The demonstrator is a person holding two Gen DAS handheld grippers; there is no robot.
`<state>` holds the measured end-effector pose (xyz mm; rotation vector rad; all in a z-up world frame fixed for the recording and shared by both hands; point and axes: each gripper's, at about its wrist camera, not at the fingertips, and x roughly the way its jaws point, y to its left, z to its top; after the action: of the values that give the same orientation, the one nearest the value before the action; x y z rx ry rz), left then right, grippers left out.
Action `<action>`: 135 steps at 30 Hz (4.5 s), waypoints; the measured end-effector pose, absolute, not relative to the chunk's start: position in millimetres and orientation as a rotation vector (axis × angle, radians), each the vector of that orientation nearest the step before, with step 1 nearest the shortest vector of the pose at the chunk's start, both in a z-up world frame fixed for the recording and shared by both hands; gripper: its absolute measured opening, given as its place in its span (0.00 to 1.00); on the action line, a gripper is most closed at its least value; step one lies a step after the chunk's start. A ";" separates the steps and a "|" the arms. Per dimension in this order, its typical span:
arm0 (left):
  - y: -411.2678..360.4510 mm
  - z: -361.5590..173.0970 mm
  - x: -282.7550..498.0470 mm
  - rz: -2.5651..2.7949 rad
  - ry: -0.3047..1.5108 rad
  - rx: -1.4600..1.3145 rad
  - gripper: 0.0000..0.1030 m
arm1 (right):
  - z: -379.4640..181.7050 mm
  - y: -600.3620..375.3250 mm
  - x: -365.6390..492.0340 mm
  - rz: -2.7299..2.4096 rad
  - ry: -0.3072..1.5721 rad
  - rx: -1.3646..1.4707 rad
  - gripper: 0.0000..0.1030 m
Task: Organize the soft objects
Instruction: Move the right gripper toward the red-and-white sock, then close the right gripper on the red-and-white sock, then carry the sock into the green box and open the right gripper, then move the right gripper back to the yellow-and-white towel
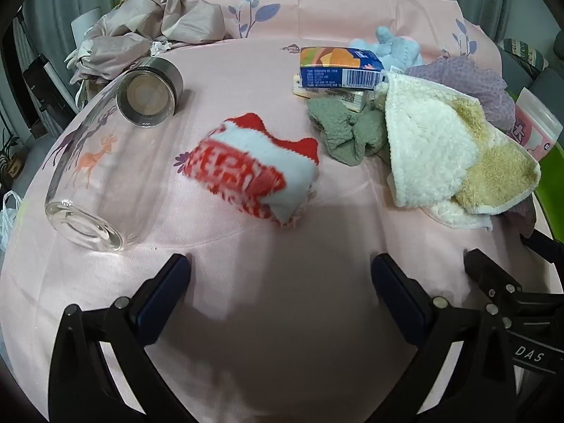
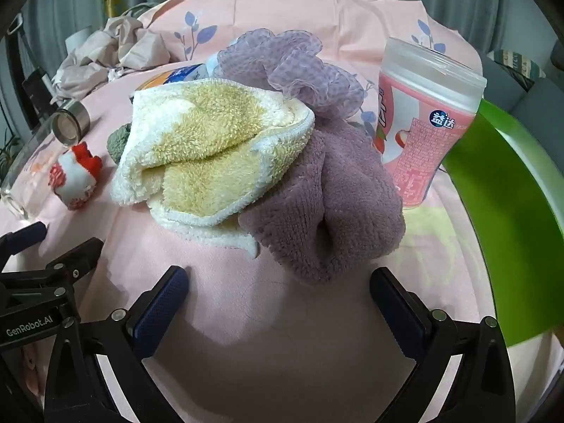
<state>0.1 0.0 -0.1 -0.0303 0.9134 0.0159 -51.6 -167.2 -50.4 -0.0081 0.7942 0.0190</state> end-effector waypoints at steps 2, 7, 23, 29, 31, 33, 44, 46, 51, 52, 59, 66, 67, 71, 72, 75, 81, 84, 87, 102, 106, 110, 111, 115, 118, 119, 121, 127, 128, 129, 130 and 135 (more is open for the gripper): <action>-0.4 -0.2 0.0 0.018 0.914 -0.029 0.99 | -50.3 -167.2 -51.6 0.019 0.794 -0.008 1.00; -3.3 -3.5 2.2 0.031 0.917 -0.023 0.99 | -50.4 -167.3 -51.4 0.019 0.794 -0.008 1.00; -0.7 1.0 2.1 0.033 0.957 -0.025 0.99 | -52.9 -167.0 -47.9 0.010 0.801 -0.017 1.00; 20.5 26.0 -5.5 0.098 1.003 -0.042 0.92 | -39.2 -162.1 -50.0 -0.014 0.869 -0.003 1.00; 29.5 47.7 -9.2 0.070 0.960 -0.068 0.92 | -21.5 -161.5 -58.2 0.010 0.856 0.030 1.00; 38.2 68.1 -10.7 0.050 0.932 -0.094 0.92 | 8.1 -164.2 -65.9 0.038 0.831 0.118 1.00; 67.8 107.9 1.7 -0.073 0.892 -0.280 0.66 | 108.4 -132.0 -48.5 0.277 0.728 0.300 0.98; 58.7 98.0 6.9 -0.118 0.926 -0.288 0.55 | 94.7 -116.4 -31.6 0.338 0.787 0.319 0.85; 46.7 72.2 19.5 -0.131 0.994 -0.295 0.36 | 51.2 -78.8 14.6 0.482 0.940 0.304 0.61; 47.4 68.4 22.0 -0.125 1.017 -0.304 0.24 | 44.5 -75.2 20.6 0.497 0.954 0.303 0.57; 45.9 54.1 36.1 -0.134 1.052 -0.295 0.20 | -1.1 -61.3 48.4 0.620 1.095 0.395 0.48; 46.6 36.9 42.1 -0.151 1.066 -0.318 0.20 | -25.8 -46.7 52.7 0.547 1.170 0.280 0.49; 45.3 35.1 42.2 -0.155 1.057 -0.313 0.20 | -28.1 -49.1 52.6 0.548 1.171 0.290 0.49; 39.4 39.0 35.0 -0.167 1.010 -0.290 0.20 | -34.0 -60.3 51.5 0.579 1.146 0.373 0.38; 36.7 41.4 32.4 -0.171 0.994 -0.281 0.20 | -31.4 -62.5 48.9 0.586 1.134 0.379 0.36; 28.5 57.3 26.1 -0.213 0.924 -0.298 0.20 | -15.7 -72.0 36.1 0.570 1.068 0.371 0.34; -0.5 109.2 9.9 -0.304 0.712 -0.241 0.21 | 38.7 -108.2 3.2 0.534 0.871 0.387 0.34; -15.9 135.0 2.0 -0.388 0.637 -0.252 0.21 | 67.4 -131.4 -16.6 0.490 0.767 0.379 0.34; -38.2 154.4 -2.4 -0.435 0.574 -0.240 0.20 | 88.0 -160.1 -36.0 0.443 0.679 0.407 0.34; -203.4 191.9 10.8 -0.811 0.561 -0.029 0.19 | 116.3 -315.8 -92.1 0.030 0.464 0.580 0.34; -236.4 177.6 19.3 -0.901 0.620 0.006 0.19 | 99.1 -348.8 -95.6 -0.048 0.479 0.659 0.35; -256.4 156.4 30.6 -0.953 0.716 -0.020 0.20 | 79.2 -373.0 -91.2 -0.135 0.524 0.709 0.35; -261.5 151.9 32.1 -0.962 0.734 -0.016 0.20 | 73.6 -378.3 -89.5 -0.155 0.545 0.718 0.35; -278.0 137.1 34.5 -0.983 0.793 -0.019 0.20 | 53.9 -394.8 -87.9 -0.192 0.593 0.763 0.35; -285.6 132.8 33.5 -0.989 0.818 -0.010 0.20 | 44.0 -405.3 -88.8 -0.217 0.615 0.789 0.35; -286.5 132.2 31.8 -0.987 0.819 -0.010 0.20 | 41.8 -407.6 -89.5 -0.221 0.620 0.800 0.35; -288.9 129.9 30.9 -0.985 0.827 -0.013 0.20 | 38.4 -411.7 -90.6 -0.227 0.622 0.820 0.35; -283.0 137.5 20.6 -0.979 0.791 -0.007 0.24 | 40.1 -417.6 -99.9 -0.280 0.606 0.849 0.35; -280.5 139.6 18.4 -0.966 0.783 0.003 0.26 | 40.8 -418.3 -102.4 -0.284 0.598 0.854 0.36; -275.5 142.9 15.2 -0.953 0.774 0.011 0.27 | 41.3 -419.4 -104.1 -0.291 0.589 0.862 0.44; -272.4 144.1 14.1 -0.947 0.768 0.012 0.32 | 41.8 -420.3 -104.4 -0.304 0.586 0.865 0.50; -233.4 162.0 4.3 -0.870 0.705 -0.010 0.71 | 52.2 -414.0 -107.2 -0.358 0.550 0.837 0.74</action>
<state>4.3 -233.4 162.0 -0.0098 0.7048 -0.8701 -107.2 -414.0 52.2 0.8370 0.5504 -0.3575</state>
